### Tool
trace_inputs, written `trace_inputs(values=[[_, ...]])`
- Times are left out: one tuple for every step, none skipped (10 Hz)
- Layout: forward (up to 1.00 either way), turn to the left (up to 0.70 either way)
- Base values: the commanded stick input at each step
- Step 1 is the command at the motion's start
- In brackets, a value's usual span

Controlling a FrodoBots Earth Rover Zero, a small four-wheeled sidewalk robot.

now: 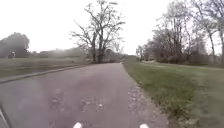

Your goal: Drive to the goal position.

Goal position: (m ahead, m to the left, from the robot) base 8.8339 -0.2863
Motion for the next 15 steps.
trace_inputs(values=[[1.00, 0.00], [1.00, 0.00], [1.00, 0.02], [1.00, 0.06], [1.00, 0.19], [1.00, 0.31], [1.00, 0.25], [1.00, 0.00], [1.00, 0.00], [1.00, 0.00], [1.00, 0.00], [1.00, 0.00], [1.00, 0.00], [1.00, 0.00], [1.00, 0.00]])
